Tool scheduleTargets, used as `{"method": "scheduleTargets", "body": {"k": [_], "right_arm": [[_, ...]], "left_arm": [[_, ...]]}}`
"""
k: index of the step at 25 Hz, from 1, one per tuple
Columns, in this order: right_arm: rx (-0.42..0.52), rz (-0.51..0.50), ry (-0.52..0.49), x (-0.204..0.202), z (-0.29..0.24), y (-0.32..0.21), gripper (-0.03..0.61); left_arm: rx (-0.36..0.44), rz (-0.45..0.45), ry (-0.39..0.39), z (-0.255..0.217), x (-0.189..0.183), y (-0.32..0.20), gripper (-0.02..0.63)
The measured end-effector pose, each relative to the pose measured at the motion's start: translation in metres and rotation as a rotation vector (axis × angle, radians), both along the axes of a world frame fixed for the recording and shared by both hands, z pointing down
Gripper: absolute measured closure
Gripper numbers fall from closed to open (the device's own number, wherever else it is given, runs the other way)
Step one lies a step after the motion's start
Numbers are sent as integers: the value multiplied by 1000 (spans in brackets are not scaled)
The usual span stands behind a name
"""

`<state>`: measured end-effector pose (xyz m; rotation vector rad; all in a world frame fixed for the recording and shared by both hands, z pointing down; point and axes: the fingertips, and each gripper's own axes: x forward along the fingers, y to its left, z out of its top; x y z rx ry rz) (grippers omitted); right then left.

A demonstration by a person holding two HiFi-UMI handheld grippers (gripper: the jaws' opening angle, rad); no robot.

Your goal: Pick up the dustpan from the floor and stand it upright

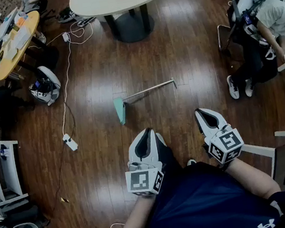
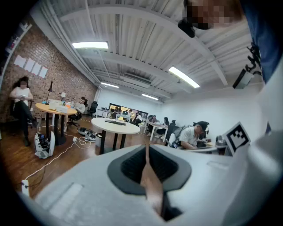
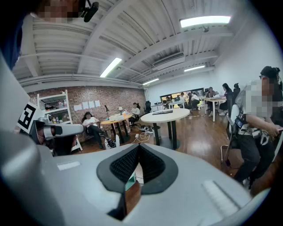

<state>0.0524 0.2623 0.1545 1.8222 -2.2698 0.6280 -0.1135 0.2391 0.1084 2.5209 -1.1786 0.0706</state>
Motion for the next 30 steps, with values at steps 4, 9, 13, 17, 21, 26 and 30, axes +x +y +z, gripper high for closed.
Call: {"method": "scheduleTargets", "body": {"k": [4,9,13,17,21,26,30], "right_arm": [[-4,22,14,-6,5,-51,574],[-10,14,78,-11,14,-102,574],[-39,-14,109,-10,29,-124,574],[-72,-34,99,7,52,-143,574],[-109,-75,74,25,80,-164,574],[-159,-192,110,42,128,-192,574],[-163,-239,156,61,155,-217,574]], "left_arm": [[-35,-7,-7,12,-12,-52,583],[-87,-7,-37,34,-25,-105,551],[-94,-12,-73,41,-29,-135,546],[-135,-42,-127,66,-21,-156,534],[-165,-70,-206,90,-3,-173,522],[-161,-50,-296,118,30,-194,494],[-134,-45,-365,140,49,-212,491]]}}
